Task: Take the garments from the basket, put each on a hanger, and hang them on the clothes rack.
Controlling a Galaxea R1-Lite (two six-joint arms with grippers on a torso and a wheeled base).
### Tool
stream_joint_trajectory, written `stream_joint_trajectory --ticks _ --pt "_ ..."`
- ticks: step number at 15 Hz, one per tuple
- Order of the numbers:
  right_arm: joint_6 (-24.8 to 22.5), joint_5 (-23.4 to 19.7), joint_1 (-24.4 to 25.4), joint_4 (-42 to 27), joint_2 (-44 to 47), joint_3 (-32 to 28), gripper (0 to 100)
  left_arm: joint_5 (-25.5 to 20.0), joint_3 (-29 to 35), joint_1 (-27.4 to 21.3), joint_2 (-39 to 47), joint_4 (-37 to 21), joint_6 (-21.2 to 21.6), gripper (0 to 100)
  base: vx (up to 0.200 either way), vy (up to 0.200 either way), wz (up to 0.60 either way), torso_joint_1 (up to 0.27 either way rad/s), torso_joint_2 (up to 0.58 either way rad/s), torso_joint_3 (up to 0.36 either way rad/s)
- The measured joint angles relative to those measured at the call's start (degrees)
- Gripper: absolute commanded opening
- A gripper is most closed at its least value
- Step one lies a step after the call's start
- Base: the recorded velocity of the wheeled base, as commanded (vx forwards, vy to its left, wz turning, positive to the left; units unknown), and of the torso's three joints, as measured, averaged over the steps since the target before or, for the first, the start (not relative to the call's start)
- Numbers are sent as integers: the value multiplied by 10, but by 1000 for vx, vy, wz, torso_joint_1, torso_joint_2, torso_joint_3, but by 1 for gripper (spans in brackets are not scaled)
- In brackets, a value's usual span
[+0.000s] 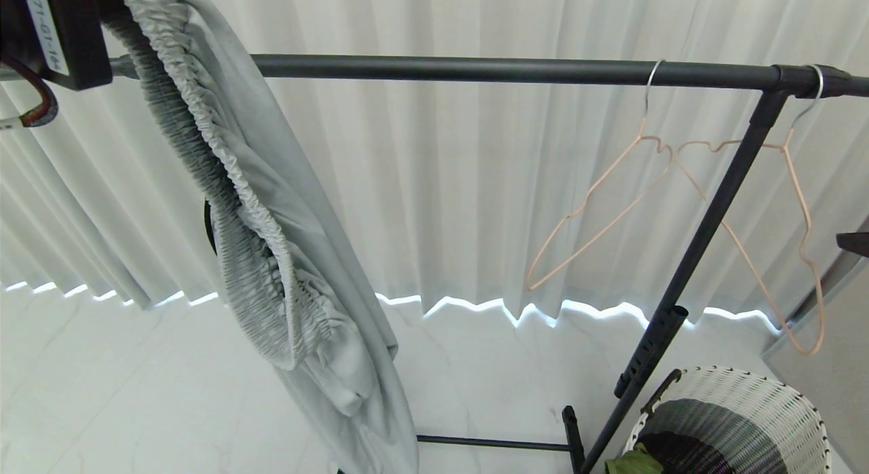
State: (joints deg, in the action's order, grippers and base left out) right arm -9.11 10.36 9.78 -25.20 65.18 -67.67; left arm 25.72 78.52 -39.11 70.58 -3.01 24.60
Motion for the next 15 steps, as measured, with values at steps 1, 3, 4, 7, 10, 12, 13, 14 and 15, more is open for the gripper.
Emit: stream_joint_trajectory --ticks 1,3,4,7,10,12,13,14,15 --pt "0 -19 -11 20 9 8 100 0 0 0 0 0 0 0 0 0 0 0 0 0" --pt "0 -43 -40 56 32 20 100 1 -4 0 -1 -1 3 0 0 0 0 0 0 0" --pt "2 -48 -53 70 44 24 100 1 -7 0 -2 0 18 0 0 0 0 0 0 0" --pt "62 -53 -75 114 94 29 100 1 -17 0 -8 -1 49 0 0 0 0 0 0 0" --pt "92 -57 -78 127 136 29 100 2 -19 0 -11 -1 49 0 0 0 0 0 0 0" --pt "105 -60 -79 128 156 28 100 2 -17 0 -12 -1 50 0 0 0 0 0 0 0" --pt "116 -60 -79 128 165 27 100 3 -16 0 -13 0 50 0 0 0 0 0 0 0" --pt "125 -60 -79 129 173 26 100 3 -16 0 -15 0 52 0 0 0 0 0 0 0" --pt "130 -60 -79 133 179 25 100 3 -16 0 -17 0 53 0 0 0 0 0 0 0"
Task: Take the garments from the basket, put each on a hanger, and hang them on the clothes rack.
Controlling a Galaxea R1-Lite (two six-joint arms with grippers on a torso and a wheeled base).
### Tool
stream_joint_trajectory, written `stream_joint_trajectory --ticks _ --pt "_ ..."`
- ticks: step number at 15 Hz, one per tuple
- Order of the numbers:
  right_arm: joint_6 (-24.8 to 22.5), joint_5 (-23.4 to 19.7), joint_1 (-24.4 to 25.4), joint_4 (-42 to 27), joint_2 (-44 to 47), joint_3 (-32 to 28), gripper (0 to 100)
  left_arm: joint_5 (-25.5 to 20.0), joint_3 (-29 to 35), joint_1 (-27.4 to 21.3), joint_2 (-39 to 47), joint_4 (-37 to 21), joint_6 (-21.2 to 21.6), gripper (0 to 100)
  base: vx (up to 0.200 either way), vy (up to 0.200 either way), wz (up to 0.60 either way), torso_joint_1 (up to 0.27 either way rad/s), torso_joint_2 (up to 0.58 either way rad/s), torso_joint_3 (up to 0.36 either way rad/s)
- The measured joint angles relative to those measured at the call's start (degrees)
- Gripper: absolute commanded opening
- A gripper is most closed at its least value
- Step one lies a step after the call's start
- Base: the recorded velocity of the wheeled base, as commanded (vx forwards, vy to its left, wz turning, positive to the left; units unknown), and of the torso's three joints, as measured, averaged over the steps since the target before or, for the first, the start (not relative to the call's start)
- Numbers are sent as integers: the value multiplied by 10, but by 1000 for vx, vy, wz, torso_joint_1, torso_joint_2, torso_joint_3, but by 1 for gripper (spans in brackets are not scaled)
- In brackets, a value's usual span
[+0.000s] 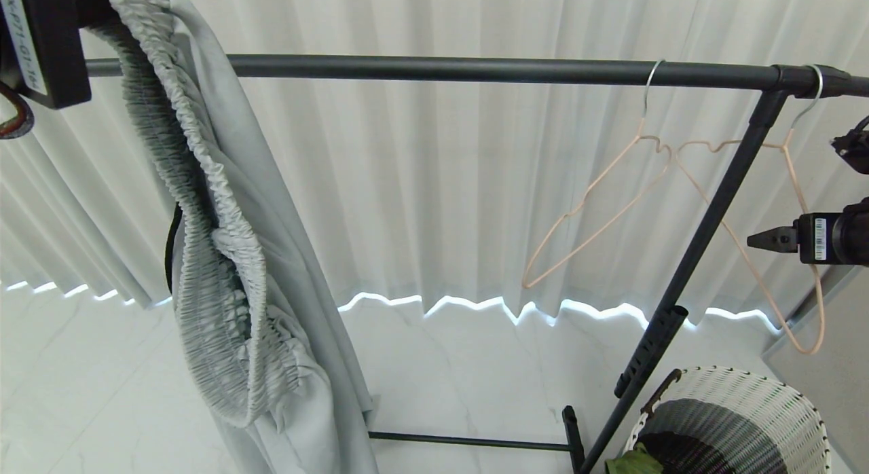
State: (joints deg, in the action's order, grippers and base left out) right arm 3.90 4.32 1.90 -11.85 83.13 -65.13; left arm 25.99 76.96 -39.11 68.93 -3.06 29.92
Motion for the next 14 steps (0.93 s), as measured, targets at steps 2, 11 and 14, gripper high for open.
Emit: stream_joint_trajectory --ticks 2,11,14 --pt "9 0 0 10 10 0 100 1 -2 0 -4 0 1 0 0 0 0 0 0 0" --pt "9 -1 1 16 22 -1 0 1 -2 1 -12 0 2 0 0 0 0 0 0 0" --pt "9 0 2 16 22 -1 0 1 -2 1 -15 0 2 0 0 0 0 0 0 0"
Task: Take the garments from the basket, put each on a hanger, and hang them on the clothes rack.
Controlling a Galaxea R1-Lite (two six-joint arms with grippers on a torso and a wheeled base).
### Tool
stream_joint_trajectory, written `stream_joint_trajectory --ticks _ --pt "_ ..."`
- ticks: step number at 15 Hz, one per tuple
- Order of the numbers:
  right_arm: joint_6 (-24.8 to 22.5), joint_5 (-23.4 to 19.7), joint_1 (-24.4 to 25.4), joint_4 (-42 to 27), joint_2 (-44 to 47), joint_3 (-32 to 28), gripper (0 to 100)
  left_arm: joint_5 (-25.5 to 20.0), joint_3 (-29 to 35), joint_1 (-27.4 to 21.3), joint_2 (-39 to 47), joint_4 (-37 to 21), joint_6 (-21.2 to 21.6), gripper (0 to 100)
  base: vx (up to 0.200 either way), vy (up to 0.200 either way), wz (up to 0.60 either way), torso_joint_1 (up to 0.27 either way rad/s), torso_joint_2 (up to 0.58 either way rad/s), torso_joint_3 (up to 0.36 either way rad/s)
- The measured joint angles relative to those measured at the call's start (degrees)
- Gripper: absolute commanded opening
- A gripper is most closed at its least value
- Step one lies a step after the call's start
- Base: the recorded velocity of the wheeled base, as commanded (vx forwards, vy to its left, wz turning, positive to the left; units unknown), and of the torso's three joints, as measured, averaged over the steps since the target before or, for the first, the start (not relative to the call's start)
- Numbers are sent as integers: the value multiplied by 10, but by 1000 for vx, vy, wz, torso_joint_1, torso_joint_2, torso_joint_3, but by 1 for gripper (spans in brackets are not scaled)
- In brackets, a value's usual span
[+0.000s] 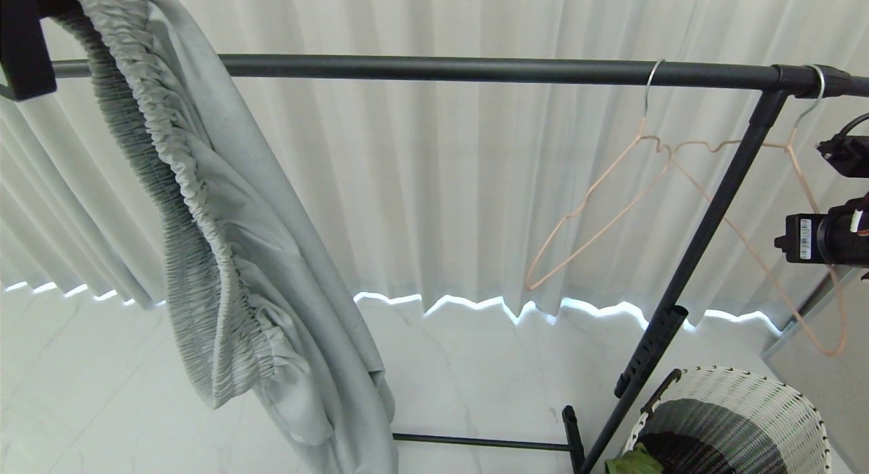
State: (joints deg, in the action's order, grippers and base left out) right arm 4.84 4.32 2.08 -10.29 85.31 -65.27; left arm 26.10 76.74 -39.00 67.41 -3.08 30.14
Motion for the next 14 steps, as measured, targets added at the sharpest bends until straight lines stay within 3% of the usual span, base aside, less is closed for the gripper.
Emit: stream_joint_trajectory --ticks 14 --pt "-3 10 1 1 -73 5 0 0 -10 3 -9 0 0 0 0 0 0 0 0 0"
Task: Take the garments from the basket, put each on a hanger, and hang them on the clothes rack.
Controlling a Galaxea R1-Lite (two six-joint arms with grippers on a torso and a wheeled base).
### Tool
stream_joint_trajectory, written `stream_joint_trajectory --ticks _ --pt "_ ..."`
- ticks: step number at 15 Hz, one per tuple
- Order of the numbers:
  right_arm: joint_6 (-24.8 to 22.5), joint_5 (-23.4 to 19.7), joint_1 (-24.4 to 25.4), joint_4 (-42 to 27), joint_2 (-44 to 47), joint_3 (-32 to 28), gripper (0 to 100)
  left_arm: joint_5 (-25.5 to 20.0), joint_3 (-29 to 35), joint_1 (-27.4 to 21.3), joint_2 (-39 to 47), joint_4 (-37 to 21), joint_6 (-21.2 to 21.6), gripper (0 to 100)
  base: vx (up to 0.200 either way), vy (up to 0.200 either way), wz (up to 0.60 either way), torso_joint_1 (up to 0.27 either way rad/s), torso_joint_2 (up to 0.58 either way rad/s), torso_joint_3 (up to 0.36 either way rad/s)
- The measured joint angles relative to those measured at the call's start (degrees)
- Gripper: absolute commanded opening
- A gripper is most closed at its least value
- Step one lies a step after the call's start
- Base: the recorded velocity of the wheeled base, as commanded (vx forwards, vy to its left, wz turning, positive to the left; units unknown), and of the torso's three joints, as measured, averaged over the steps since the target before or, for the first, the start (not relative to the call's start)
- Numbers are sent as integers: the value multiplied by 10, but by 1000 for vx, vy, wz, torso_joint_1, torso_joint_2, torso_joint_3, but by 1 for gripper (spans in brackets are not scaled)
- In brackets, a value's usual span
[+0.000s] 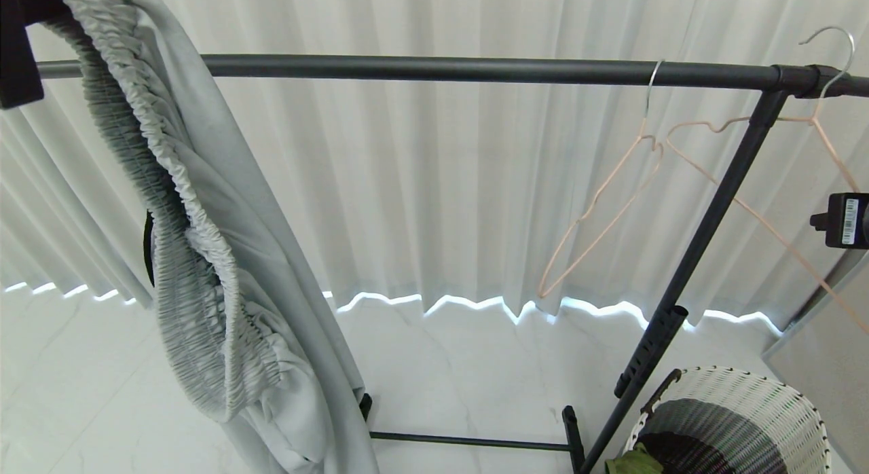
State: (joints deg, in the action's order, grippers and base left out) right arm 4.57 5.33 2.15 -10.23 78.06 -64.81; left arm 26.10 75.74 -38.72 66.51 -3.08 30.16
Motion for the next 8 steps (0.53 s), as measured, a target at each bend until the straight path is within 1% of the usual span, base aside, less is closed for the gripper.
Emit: stream_joint_trajectory --ticks 2,5,8 --pt "-1 15 0 -1 -18 3 0 0 -1 0 0 0 4 0 0 0 0 0 0 0" --pt "-3 25 0 -3 -48 21 0 5 -6 2 0 0 6 0 -200 0 0 9 -1 -2" --pt "-17 26 0 -5 -85 57 0 9 -9 1 0 1 6 0 -200 0 0 -2 1 6"
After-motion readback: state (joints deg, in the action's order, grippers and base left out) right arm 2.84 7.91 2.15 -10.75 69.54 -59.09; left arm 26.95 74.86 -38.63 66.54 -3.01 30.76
